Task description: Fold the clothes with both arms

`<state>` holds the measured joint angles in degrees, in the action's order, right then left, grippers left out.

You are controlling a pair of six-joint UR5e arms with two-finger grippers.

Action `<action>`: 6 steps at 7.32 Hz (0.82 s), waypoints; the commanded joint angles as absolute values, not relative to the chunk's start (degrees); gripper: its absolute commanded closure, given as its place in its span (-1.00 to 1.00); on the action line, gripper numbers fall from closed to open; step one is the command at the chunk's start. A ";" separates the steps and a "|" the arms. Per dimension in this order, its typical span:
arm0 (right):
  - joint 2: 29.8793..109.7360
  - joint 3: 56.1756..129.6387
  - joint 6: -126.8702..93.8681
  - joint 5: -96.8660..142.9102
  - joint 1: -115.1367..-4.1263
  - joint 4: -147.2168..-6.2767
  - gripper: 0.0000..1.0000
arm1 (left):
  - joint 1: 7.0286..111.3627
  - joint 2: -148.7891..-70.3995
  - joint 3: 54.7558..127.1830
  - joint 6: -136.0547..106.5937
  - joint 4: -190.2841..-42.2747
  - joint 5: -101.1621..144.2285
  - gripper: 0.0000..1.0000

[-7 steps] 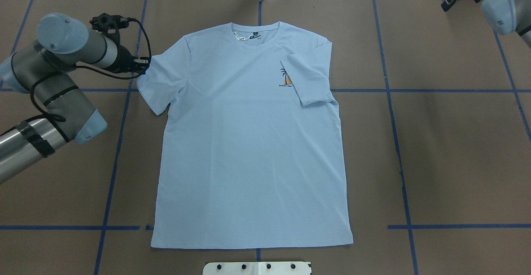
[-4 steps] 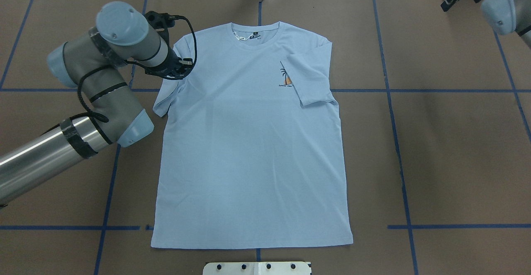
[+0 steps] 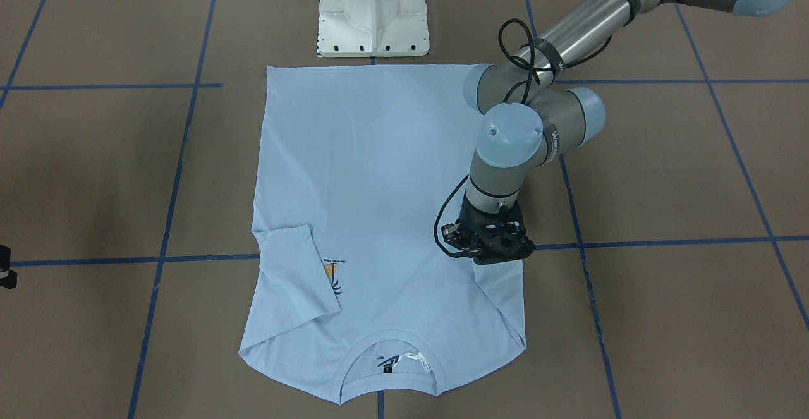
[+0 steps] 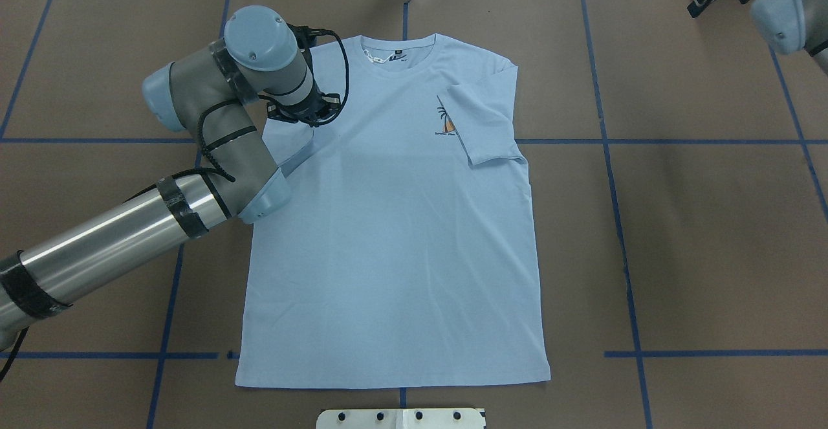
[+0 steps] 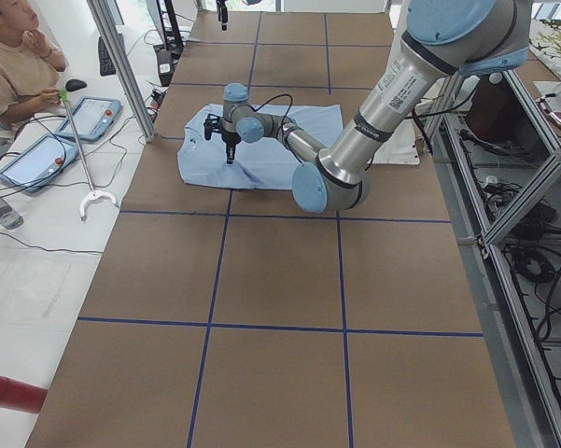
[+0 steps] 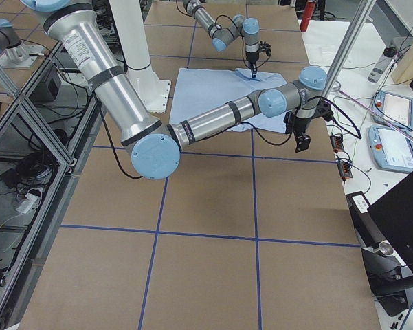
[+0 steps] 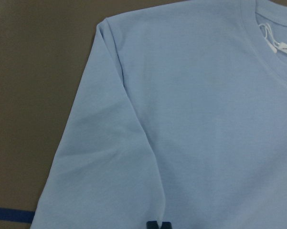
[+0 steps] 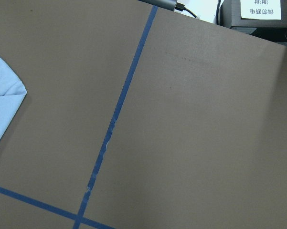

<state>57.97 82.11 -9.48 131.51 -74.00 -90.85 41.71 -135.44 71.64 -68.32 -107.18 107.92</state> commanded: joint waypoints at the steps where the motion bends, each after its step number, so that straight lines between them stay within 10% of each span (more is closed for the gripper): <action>1: 58.01 82.27 -9.49 131.57 -74.00 -90.88 -1.00 | 41.66 -138.50 67.70 -70.13 -107.49 107.84 1.00; 3: 58.18 82.44 -10.19 131.57 -73.74 -90.79 -1.00 | 41.75 -137.65 68.28 -69.80 -111.15 108.02 -0.99; 6: 62.20 92.06 -24.80 131.31 -67.26 -90.70 -1.00 | 41.75 -129.85 81.51 -69.35 -111.18 111.60 -1.00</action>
<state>59.84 86.61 -17.26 131.44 -70.49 -90.78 41.74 -133.97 75.21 -69.45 -111.10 109.37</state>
